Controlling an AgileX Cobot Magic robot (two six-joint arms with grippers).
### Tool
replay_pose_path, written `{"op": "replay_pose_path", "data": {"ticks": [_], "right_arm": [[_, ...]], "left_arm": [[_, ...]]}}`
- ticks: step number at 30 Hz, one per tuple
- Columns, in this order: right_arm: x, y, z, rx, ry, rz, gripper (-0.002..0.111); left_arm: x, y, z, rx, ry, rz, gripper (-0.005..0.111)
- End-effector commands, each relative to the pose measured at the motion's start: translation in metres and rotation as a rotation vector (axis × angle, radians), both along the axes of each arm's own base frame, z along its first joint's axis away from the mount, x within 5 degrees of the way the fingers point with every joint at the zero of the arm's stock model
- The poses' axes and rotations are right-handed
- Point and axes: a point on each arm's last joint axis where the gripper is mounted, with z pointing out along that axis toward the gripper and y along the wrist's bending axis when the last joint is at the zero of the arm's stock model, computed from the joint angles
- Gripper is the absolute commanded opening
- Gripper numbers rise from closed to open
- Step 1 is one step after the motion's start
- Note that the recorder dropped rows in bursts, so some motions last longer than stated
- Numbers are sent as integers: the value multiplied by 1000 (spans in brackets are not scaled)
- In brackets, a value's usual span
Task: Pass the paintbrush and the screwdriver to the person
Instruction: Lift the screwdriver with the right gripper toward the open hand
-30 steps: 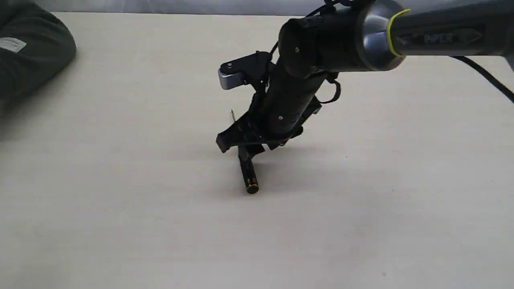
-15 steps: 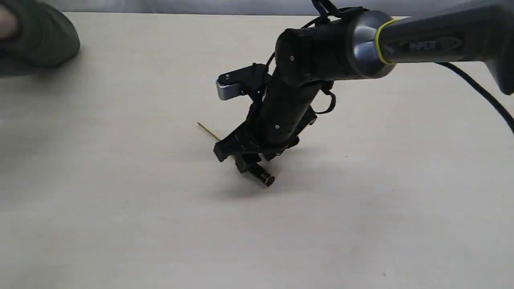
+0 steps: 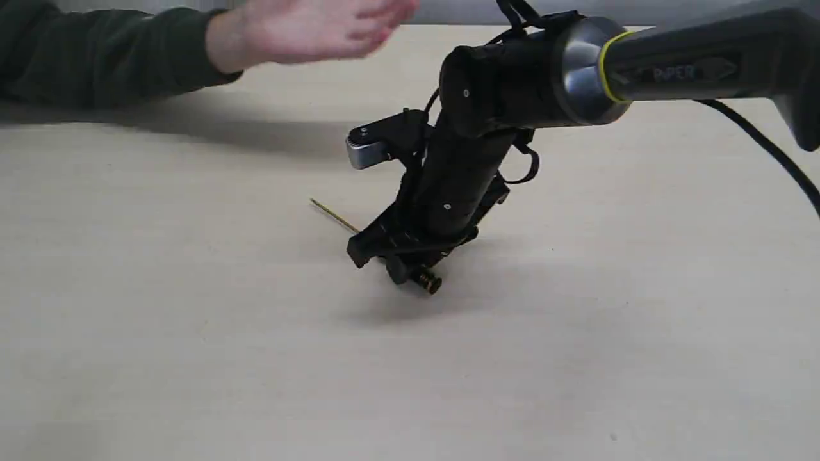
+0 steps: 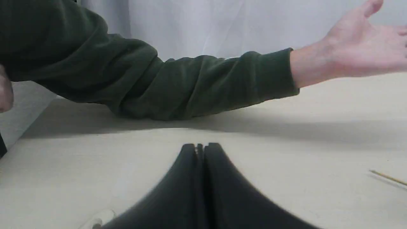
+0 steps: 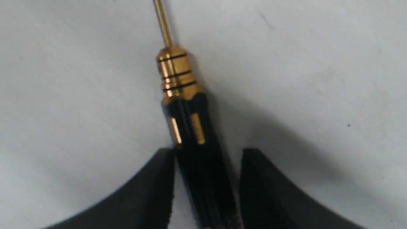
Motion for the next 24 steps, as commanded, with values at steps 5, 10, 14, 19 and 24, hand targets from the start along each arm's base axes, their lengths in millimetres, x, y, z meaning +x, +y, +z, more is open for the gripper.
{"op": "replay_pose_path", "data": {"ticks": [5, 10, 14, 19, 24], "right_arm": [[-2, -1, -1, -15, 0, 59, 12], [0, -1, 0, -6, -22, 57, 4], [1, 0, 0, 1, -27, 62, 4], [-3, 6, 16, 86, -40, 103, 4], [-8, 12, 47, 209, -75, 130, 4]], "left_arm": [[0, -1, 0, -5, -12, -7, 0], [0, 0, 0, -3, -12, -7, 0], [0, 0, 0, -3, -12, -7, 0], [0, 0, 0, -3, -12, -7, 0], [0, 0, 0, -3, -12, -7, 0]]}}
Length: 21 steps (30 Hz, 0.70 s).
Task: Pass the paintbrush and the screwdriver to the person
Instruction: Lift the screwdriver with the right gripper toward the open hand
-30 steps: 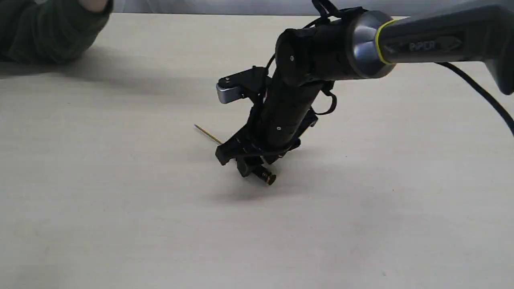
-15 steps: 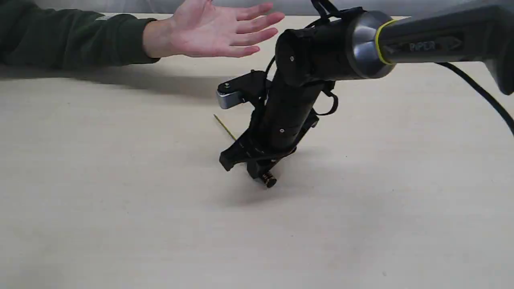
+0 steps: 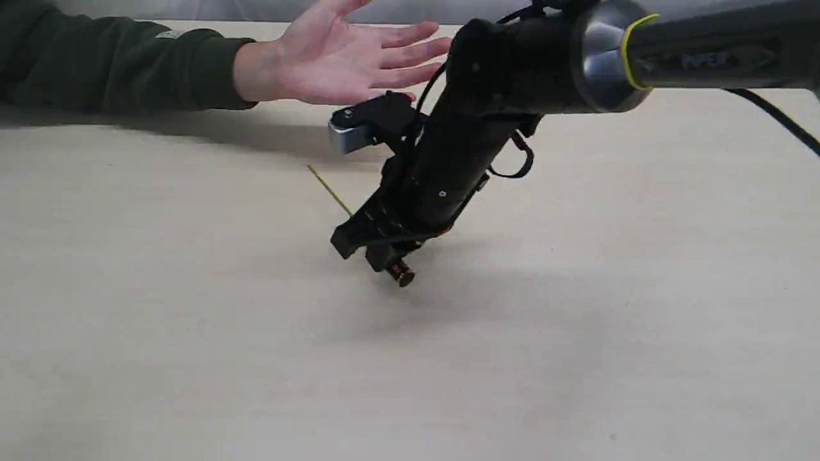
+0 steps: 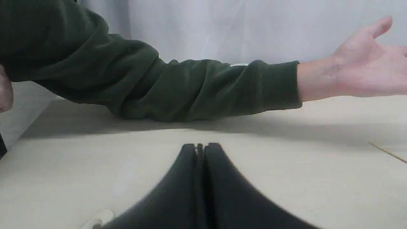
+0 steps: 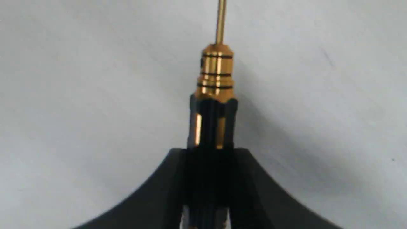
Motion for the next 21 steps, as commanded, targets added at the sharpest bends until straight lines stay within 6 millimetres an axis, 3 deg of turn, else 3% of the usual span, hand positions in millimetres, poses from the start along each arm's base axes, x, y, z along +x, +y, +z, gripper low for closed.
{"op": "replay_pose_path", "data": {"ticks": [1, 13, 21], "right_arm": [[-4, 3, 26, 79, -40, 30, 4], [-14, 2, 88, 228, -172, 66, 4], [8, 2, 116, 226, -335, -72, 4]], "left_arm": [[0, 0, 0, -3, -12, -7, 0], [0, -1, 0, -7, -9, -7, 0], [0, -1, 0, -7, -9, -7, 0]]}}
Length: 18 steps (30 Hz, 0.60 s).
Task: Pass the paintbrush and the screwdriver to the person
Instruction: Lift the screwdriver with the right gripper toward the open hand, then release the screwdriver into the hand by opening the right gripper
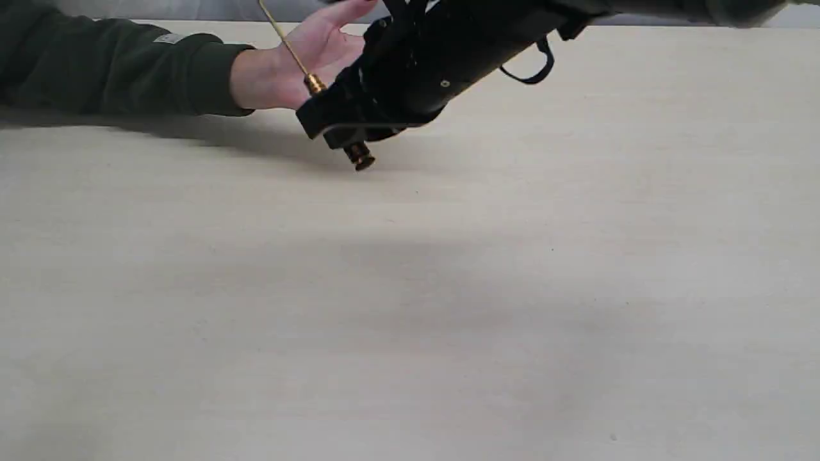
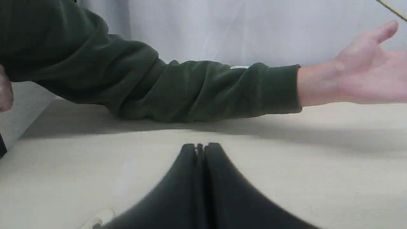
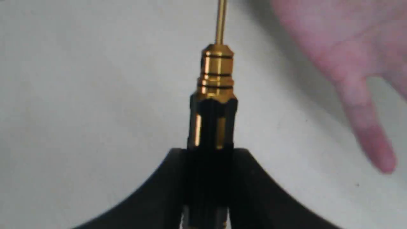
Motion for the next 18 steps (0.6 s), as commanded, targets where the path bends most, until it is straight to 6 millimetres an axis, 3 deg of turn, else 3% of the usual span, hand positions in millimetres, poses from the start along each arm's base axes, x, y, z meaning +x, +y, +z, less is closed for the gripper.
{"op": "replay_pose_path", "data": {"ticks": [1, 7, 18], "right_arm": [[15, 0, 12, -20, -70, -75, 4], [39, 1, 16, -113, -110, -175, 4], [81, 18, -5, -205, -64, -249, 4]], "left_arm": [[0, -1, 0, -7, -9, -7, 0], [0, -1, 0, -7, -9, -7, 0], [0, -1, 1, -5, -13, -7, 0]]}}
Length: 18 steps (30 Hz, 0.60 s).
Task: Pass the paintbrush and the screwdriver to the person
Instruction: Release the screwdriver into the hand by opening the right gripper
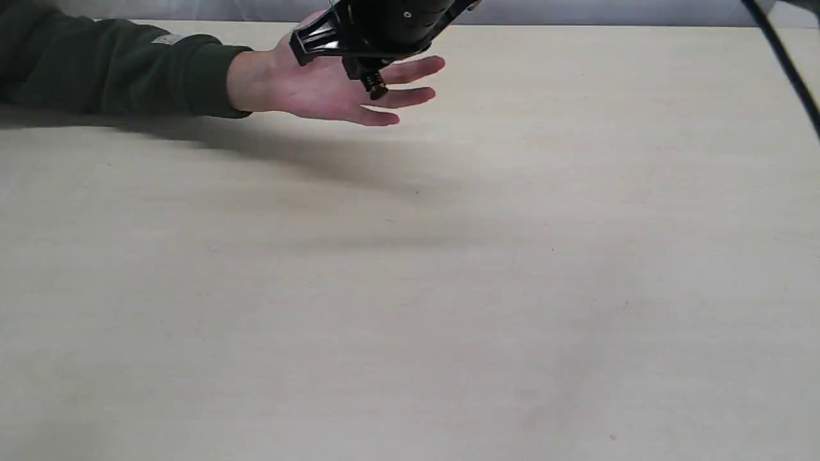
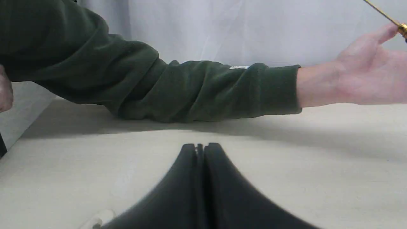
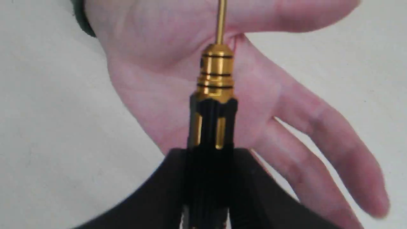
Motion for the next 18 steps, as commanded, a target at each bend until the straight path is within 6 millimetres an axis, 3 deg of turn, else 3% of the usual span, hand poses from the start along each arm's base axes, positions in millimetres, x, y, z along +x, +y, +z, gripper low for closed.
{"op": "replay_pose_path", "data": {"ticks": [1, 5, 10, 12, 18], "right_arm": [[14, 0, -8, -13, 11, -44, 4], [29, -7, -22, -35, 34, -116, 4], [34, -11, -25, -42, 40, -127, 6], [34, -11, -21, -34, 29, -127, 12], [28, -14, 5, -5, -10, -128, 44]], "left_arm": [[0, 0, 1, -3, -13, -7, 0], [0, 0, 1, -3, -13, -7, 0], [0, 0, 1, -3, -13, -7, 0], [0, 0, 1, -3, -13, -7, 0], [0, 0, 1, -3, -13, -7, 0]]}}
